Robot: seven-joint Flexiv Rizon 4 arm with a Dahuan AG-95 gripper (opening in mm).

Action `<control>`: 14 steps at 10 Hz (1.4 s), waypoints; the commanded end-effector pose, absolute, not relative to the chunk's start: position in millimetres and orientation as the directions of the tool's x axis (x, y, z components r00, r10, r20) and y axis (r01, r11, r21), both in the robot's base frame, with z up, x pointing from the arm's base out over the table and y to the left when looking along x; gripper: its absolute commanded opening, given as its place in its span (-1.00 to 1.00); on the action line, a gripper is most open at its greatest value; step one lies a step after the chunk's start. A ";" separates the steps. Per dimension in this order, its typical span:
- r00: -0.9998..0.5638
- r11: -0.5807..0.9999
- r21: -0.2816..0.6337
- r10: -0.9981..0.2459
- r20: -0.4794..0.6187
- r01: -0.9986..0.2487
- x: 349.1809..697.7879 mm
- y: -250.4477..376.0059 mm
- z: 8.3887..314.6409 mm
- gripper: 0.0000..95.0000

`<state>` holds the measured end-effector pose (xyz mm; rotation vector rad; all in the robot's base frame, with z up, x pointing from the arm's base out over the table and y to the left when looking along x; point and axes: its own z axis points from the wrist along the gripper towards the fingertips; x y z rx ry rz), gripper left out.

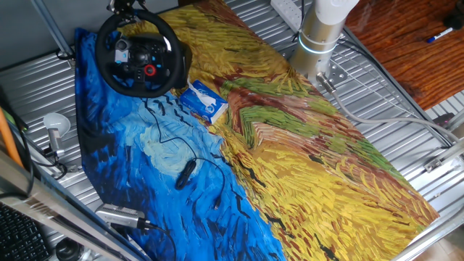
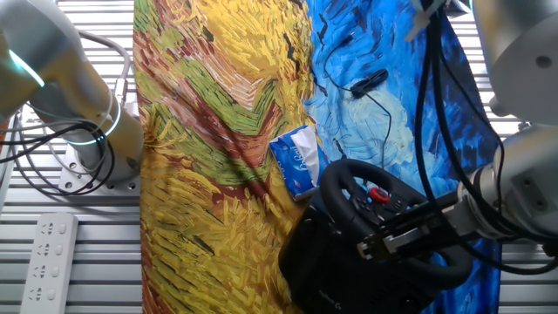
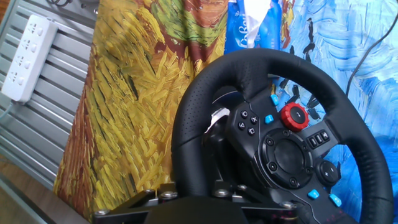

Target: Rotate the steering wheel 90 degrees clockwise

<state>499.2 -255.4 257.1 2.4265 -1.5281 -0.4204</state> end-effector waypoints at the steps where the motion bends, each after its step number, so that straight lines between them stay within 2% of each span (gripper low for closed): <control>1: 0.409 -0.421 0.349 -0.906 -0.110 -0.838 498.3 -255.3 254.8 -0.60; 14: 0.364 -0.374 0.369 -0.926 -0.099 -0.850 492.9 -245.7 242.9 -0.60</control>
